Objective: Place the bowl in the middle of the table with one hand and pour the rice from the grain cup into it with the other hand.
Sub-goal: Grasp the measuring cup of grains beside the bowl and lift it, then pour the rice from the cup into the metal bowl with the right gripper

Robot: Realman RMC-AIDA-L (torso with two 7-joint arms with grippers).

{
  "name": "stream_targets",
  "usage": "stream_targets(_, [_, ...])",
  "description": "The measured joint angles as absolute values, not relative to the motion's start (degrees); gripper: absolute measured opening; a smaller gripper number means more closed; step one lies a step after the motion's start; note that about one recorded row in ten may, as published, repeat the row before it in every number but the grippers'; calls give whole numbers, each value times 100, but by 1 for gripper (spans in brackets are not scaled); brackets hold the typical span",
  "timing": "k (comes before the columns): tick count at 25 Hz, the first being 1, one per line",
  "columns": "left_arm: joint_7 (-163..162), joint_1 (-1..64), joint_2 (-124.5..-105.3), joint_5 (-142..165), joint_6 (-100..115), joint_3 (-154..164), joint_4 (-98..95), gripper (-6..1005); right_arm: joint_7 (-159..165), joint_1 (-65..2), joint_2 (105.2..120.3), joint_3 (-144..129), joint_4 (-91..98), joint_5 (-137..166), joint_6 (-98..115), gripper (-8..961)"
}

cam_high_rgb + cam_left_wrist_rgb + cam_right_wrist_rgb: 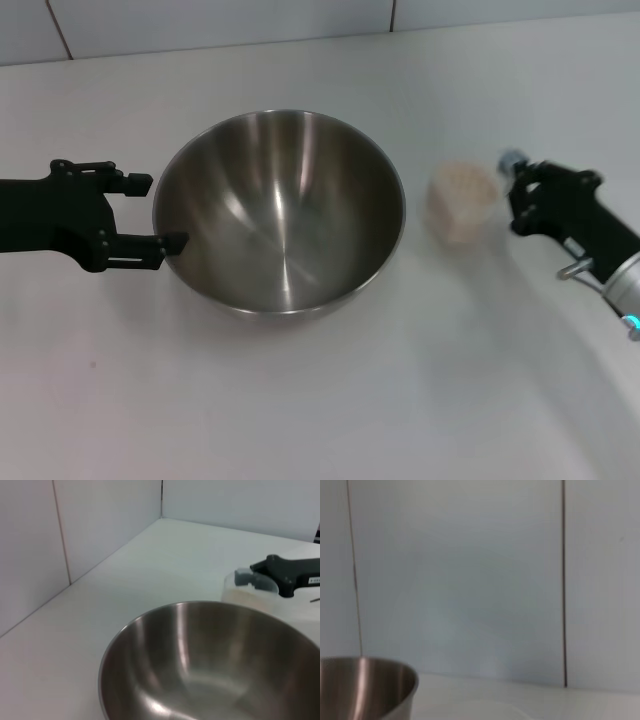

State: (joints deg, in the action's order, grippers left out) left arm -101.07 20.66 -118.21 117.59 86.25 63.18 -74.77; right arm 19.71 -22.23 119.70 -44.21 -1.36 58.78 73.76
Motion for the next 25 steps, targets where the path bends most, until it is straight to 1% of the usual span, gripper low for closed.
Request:
stream_targets(1, [-10107, 2066, -11821, 11759, 8629, 6322, -7477, 814, 1878, -2183, 11970, -4296, -138, 5878, 7561, 17])
stream_targets(6, [-10101, 2085, -11821, 11759, 8677, 6334, -7478, 814, 1183, -2090, 11969, -3671, -117, 5876, 8848, 7])
stream_targets(10, [-10077, 2097, -11821, 11767, 8694, 6402, -7486, 814, -131, -2505, 11969, -3671, -165, 5940, 9602, 11])
stream_targets(17, [-10074, 2145, -11821, 11774, 8694, 6535, -7488, 814, -4987, -3632, 11986, -3595, -1342, 6346, 9097, 24])
stream_targets(20, [-10089, 2162, -11821, 11783, 8694, 6538, -7494, 814, -7093, -3828, 11987, -3305, -1794, 6527, 8850, 30])
stream_targets(25, [-10104, 2163, -11821, 11785, 8696, 6538, -7512, 814, -9078, -3799, 11987, -2736, -1888, 7558, 8785, 40])
